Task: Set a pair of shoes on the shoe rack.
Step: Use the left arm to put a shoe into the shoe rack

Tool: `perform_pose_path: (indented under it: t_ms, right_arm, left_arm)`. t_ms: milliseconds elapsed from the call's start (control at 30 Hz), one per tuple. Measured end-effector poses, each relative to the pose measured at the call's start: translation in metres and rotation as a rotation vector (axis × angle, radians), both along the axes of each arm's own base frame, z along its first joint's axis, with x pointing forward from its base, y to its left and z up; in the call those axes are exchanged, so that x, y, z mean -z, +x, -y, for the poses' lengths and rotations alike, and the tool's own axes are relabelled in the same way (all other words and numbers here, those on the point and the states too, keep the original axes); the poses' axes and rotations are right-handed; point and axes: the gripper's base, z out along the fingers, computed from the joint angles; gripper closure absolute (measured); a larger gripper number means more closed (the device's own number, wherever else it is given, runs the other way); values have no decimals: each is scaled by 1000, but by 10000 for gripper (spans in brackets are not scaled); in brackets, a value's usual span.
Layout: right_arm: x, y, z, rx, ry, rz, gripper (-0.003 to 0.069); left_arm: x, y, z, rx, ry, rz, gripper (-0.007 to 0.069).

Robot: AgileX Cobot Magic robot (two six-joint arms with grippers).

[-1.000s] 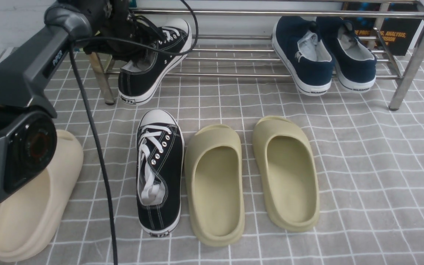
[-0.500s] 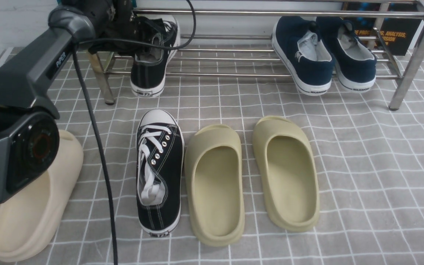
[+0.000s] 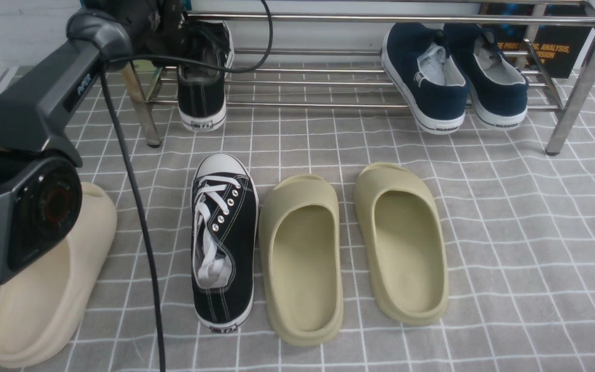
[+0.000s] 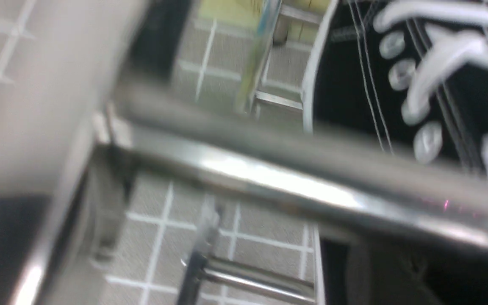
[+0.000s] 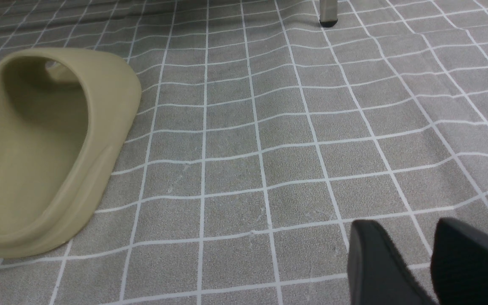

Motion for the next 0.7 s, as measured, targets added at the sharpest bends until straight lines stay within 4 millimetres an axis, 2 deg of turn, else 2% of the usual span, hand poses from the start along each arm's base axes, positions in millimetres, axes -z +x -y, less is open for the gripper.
perform_pose_path:
  t_ms: [33, 133, 200, 267, 367, 400, 500, 600, 633, 667, 700]
  right_arm:
    - [0, 0, 0, 0, 0, 0, 420]
    - [0, 0, 0, 0, 0, 0, 420]
    - [0, 0, 0, 0, 0, 0, 420]
    - [0, 0, 0, 0, 0, 0, 420]
    - [0, 0, 0, 0, 0, 0, 420]
    - [0, 0, 0, 0, 0, 0, 420]
    - [0, 0, 0, 0, 0, 0, 420]
    - [0, 0, 0, 0, 0, 0, 420]
    - [0, 0, 0, 0, 0, 0, 420]
    - [0, 0, 0, 0, 0, 0, 420]
    - [0, 0, 0, 0, 0, 0, 420]
  left_arm:
    - [0, 0, -1, 9, 14, -5, 384]
    - [-2, -4, -2, 3, 5, -42, 286]
    - [-10, -11, -2, -1, -8, -72, 259]
    - [-25, -21, -2, 12, -18, -97, 263]
    - [-42, -31, -2, 38, -26, -114, 293]
    - [-56, -41, -2, 69, -29, -132, 335]
    - [-72, -58, 2, 139, -17, -192, 431]
    - [-74, -71, 14, 243, -27, -282, 587]
    - [-74, -72, 15, 252, -28, -287, 596]
    - [-69, -73, 24, 308, -37, -310, 638]
    - [-63, -72, 30, 343, -43, -326, 638]
